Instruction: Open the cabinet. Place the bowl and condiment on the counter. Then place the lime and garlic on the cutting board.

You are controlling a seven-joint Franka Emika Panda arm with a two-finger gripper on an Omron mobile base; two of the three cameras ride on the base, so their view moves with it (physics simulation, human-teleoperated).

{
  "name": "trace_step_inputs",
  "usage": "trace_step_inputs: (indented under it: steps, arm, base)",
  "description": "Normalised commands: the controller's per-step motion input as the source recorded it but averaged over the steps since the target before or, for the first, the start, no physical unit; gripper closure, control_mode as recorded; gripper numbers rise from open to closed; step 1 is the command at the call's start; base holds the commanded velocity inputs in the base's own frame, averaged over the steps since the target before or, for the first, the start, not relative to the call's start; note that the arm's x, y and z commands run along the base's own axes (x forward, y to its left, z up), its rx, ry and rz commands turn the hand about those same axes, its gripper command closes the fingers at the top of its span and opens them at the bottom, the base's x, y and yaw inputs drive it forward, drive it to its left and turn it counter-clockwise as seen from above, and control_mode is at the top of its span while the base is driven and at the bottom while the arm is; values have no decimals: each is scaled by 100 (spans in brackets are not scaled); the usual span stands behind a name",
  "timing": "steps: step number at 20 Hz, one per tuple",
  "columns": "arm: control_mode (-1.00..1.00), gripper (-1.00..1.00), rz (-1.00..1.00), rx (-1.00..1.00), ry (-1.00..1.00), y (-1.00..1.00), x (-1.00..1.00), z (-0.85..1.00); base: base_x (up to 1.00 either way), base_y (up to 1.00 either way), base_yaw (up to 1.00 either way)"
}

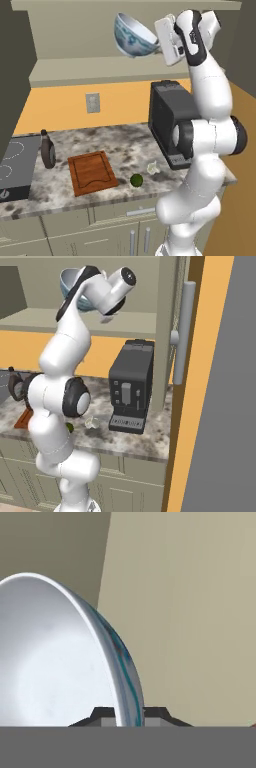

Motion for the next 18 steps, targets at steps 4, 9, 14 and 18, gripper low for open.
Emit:
trace_step_inputs:
  steps: [4,9,14,18]
  arm:
    - [-100,100,0,-13,-17,47,-100,0]
    - [-100,100,0,-10,-17,35,-100,0]
    - [-100,100,0,-6,-11,14,-100,0]
    - [-100,100,0,-5,0,4,-99,-18]
  base:
    - [0,0,0]
    - [0,0,0]
    - [0,0,0]
    - [0,0,0]
